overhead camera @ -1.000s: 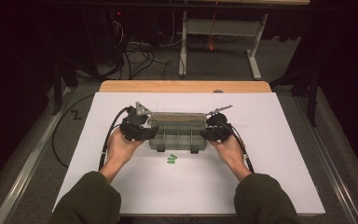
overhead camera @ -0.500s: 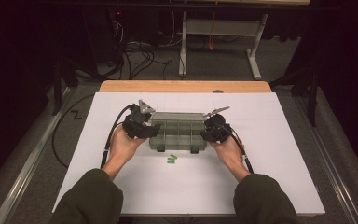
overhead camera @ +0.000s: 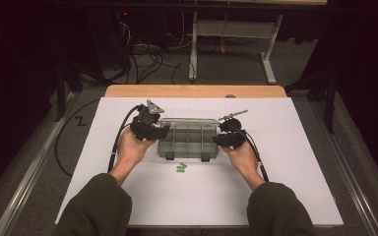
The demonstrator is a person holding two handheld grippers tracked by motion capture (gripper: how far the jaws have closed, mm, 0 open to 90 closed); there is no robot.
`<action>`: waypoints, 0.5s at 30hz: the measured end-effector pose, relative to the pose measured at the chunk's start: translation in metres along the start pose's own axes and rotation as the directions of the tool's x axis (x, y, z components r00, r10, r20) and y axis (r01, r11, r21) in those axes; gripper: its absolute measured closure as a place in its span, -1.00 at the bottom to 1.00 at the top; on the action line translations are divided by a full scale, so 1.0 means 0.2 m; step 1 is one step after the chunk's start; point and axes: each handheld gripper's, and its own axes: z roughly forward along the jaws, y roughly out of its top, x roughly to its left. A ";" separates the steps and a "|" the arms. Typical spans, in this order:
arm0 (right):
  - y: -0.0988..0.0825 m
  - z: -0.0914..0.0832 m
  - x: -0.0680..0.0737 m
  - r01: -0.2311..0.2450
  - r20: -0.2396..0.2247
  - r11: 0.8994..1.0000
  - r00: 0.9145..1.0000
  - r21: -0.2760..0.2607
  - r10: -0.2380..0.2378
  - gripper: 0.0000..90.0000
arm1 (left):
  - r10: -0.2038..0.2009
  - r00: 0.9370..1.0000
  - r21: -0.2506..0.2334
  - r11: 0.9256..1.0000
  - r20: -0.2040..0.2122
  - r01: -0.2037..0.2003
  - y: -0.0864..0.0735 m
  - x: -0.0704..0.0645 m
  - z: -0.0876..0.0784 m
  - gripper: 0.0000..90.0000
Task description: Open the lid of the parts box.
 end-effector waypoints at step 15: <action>0.01 0.00 0.00 0.017 0.001 1.000 1.000 0.010 -0.017 0.72 | -0.014 0.999 -0.025 1.000 -0.029 0.014 0.07 0.04 0.04 0.14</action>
